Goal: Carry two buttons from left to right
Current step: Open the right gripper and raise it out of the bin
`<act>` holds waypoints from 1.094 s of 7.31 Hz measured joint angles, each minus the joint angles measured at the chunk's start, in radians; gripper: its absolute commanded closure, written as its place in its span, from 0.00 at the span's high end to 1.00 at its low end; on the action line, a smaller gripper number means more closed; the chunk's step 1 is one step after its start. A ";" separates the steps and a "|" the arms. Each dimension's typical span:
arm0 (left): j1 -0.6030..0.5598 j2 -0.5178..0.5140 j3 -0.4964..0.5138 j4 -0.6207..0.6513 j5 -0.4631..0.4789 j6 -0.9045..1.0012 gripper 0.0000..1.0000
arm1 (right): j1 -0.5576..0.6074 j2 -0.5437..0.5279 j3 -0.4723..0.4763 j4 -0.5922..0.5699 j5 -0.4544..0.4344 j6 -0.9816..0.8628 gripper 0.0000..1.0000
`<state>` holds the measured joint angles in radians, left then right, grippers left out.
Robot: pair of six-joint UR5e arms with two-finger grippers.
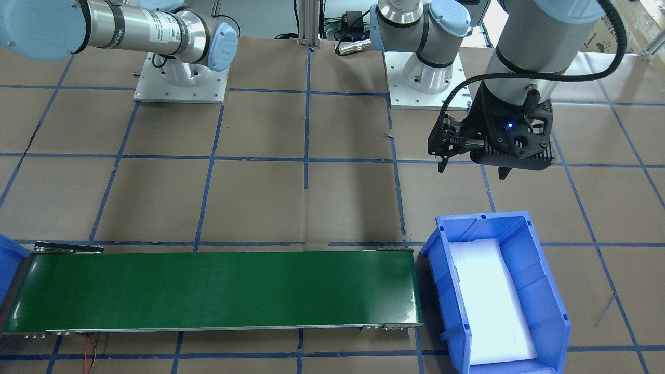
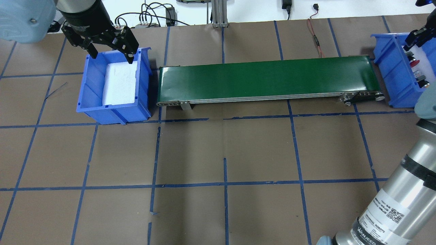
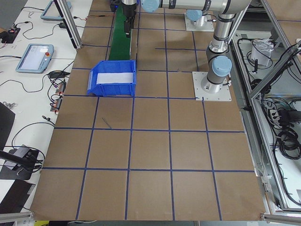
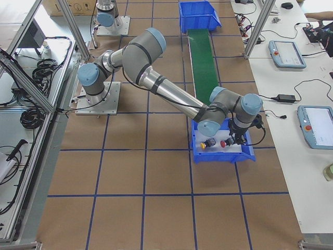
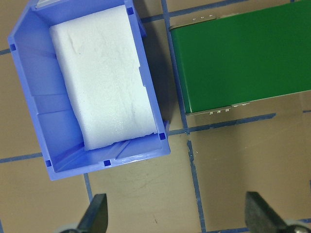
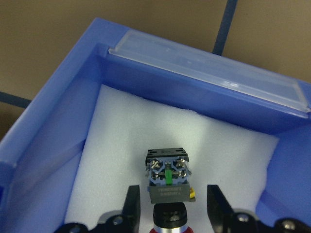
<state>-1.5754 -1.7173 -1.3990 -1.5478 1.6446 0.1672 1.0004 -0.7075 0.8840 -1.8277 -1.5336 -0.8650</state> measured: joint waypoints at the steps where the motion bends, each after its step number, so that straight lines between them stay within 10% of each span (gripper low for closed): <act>1: 0.000 0.000 0.000 0.000 0.000 0.000 1.00 | 0.002 -0.025 -0.019 0.048 0.000 -0.003 0.56; 6: 0.003 0.000 0.000 0.000 0.000 0.000 1.00 | 0.168 -0.201 -0.020 0.212 -0.009 0.112 0.54; 8: 0.004 0.001 0.000 0.000 0.000 0.000 1.00 | 0.287 -0.233 -0.014 0.232 -0.013 0.299 0.68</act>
<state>-1.5715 -1.7166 -1.3990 -1.5478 1.6444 0.1672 1.2872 -0.9407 0.8697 -1.5955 -1.5466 -0.5663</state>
